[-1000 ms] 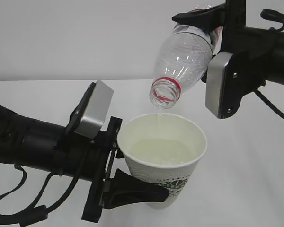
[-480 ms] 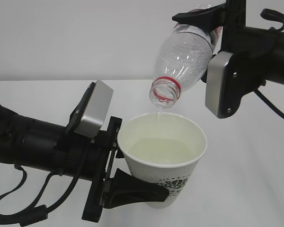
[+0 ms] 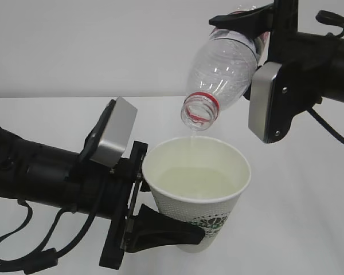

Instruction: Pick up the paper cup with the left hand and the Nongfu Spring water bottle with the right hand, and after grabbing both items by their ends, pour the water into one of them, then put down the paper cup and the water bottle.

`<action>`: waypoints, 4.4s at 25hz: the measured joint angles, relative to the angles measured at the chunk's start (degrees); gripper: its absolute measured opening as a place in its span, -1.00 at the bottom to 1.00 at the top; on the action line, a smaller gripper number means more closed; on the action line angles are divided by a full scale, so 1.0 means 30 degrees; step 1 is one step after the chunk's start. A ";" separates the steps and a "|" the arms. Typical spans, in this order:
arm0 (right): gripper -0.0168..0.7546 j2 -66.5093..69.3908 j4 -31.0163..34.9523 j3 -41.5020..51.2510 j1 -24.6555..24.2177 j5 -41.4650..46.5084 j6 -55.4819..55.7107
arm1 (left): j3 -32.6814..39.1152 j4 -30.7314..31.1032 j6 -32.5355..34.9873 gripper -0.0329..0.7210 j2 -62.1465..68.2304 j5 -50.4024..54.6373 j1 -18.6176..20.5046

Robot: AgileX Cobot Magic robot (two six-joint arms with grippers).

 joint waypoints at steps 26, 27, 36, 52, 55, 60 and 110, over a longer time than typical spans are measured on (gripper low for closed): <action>0.32 0.0000 0.0000 0.0000 0.0000 -0.0142 -0.0031 | 0.0000 -0.0664 0.0000 0.34 0.0000 0.0000 0.0000; 0.32 0.0000 0.0000 0.0000 0.0000 -0.0142 -0.0031 | 0.0000 -0.0665 0.0000 0.34 0.0000 0.0042 0.0000; 0.32 0.0000 0.0000 0.0000 0.0000 -0.0172 -0.0192 | 0.0000 -0.0665 0.0000 0.34 0.0000 0.0401 0.0000; 0.32 0.0000 0.0000 0.0000 0.0000 -0.0172 -0.0554 | 0.0000 -0.0665 0.0000 0.34 0.0000 0.0201 0.0000; 0.32 0.0000 0.0000 0.0000 0.0000 -0.0172 -0.0554 | 0.0000 -0.0665 0.0000 0.34 0.0000 0.0201 0.0000; 0.32 0.0000 0.0000 0.0000 0.0000 -0.0172 -0.0764 | 0.0000 -0.0665 0.0000 0.34 0.0000 0.0160 0.0000; 0.32 0.0000 0.0164 0.0000 0.0000 -0.0301 0.2753 | 0.0000 -0.0665 0.0000 0.34 0.0000 0.0152 0.0000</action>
